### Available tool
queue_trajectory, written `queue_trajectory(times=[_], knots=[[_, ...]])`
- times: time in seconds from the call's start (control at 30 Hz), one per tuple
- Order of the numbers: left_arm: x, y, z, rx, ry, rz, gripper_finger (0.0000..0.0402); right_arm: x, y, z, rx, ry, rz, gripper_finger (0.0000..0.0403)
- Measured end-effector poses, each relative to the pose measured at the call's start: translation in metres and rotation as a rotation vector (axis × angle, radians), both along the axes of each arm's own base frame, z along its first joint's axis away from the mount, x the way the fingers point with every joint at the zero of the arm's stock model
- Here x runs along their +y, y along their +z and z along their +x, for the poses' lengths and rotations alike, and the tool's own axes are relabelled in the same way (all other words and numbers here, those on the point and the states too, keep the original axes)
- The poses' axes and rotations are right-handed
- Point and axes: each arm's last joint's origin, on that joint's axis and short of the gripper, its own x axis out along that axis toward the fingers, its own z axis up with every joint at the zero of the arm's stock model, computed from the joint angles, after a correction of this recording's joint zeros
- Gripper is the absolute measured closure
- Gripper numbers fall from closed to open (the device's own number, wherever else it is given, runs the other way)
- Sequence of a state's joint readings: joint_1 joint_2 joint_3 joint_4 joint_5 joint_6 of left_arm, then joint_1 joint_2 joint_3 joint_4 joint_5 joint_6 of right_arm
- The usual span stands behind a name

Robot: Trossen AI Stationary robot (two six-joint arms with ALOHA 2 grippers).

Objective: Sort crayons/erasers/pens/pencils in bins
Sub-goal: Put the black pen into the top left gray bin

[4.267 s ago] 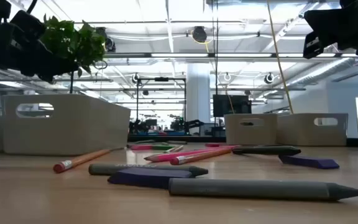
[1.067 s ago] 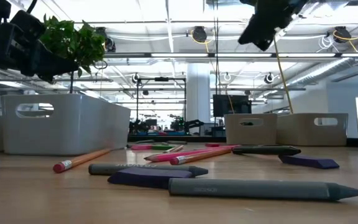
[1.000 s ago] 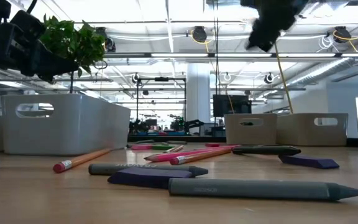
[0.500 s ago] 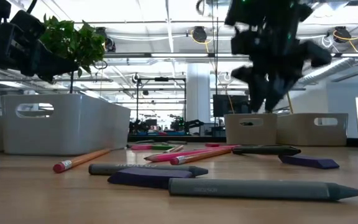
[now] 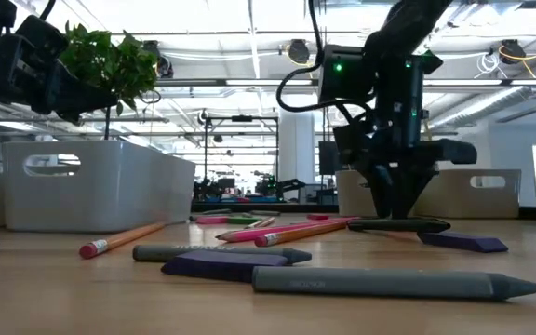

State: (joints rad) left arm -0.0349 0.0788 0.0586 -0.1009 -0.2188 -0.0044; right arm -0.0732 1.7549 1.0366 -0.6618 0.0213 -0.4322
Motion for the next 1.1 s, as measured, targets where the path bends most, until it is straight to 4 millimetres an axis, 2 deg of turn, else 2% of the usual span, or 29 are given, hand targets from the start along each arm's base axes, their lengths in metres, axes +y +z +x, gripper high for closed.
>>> queue_trajectory(times=[0.27,0.4,0.7,0.93,1.1], knots=[[0.0,0.0,0.0,0.0,0.0,0.0,0.0378,-0.001,-0.002,0.0,0.01,0.148,0.006,0.0353],[0.0,0.0,0.0,0.0,0.0,0.0,0.0378,-0.001,-0.002,0.0,0.007,0.161,0.012,0.0373],[0.0,0.0,0.0,0.0,0.0,0.0,0.0378,0.0,0.0,-0.001,0.004,0.158,0.031,0.0367],[0.0,0.0,0.0,0.0,0.0,0.0,0.0378,0.001,0.022,-0.013,-0.013,0.13,0.033,0.0372],[0.0,0.0,0.0,0.0,0.0,0.0,0.0378,0.002,0.052,-0.025,-0.093,0.051,0.035,0.0368]])
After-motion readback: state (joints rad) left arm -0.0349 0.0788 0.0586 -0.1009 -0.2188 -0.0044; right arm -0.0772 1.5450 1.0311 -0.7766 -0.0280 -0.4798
